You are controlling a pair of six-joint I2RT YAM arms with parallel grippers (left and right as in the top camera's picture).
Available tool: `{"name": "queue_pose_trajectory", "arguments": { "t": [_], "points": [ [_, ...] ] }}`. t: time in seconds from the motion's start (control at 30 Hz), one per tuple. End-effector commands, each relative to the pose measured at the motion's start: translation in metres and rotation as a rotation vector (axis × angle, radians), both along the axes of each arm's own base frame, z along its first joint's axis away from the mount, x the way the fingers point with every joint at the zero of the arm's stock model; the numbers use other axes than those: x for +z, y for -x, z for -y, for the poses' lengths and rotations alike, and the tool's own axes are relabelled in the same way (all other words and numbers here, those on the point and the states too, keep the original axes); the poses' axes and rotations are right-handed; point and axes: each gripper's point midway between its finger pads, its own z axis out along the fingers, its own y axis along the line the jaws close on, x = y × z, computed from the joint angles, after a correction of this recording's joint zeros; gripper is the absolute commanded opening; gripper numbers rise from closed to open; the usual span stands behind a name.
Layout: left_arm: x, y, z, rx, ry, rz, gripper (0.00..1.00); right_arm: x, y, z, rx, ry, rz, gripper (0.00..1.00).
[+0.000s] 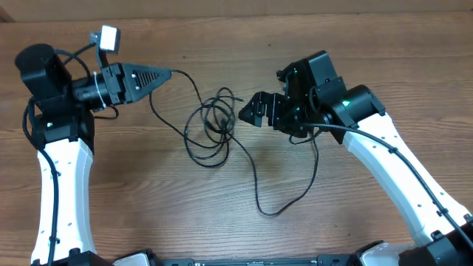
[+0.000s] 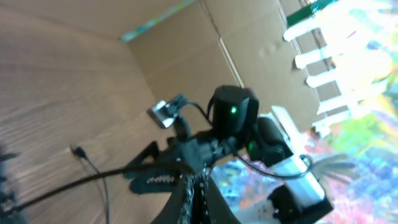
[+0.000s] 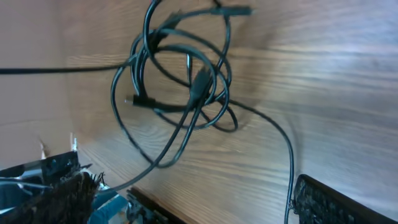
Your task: Untangle cables
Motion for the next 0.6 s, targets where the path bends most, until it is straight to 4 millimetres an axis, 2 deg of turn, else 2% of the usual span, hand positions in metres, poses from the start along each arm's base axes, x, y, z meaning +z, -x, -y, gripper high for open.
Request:
{"name": "queue_pose_trajectory", "arguments": {
  "t": [0.0,0.17,0.3,0.57],
  "points": [
    [0.028,0.014,0.006,-0.016,0.052,-0.164,0.04,0.008,-0.002,-0.013,0.047,-0.030,0.050,1.00],
    [0.072,0.024,0.014,0.042,0.076,-0.106,0.04,0.005,0.007,-0.038,0.105,-0.012,0.090,1.00],
    [0.093,0.034,0.023,0.045,0.095,-0.045,0.04,0.006,0.013,-0.054,0.136,0.006,0.134,1.00],
    [0.101,0.045,0.044,-0.010,0.114,-0.062,0.04,0.026,0.021,-0.088,0.212,-0.083,0.223,1.00]
  ]
}}
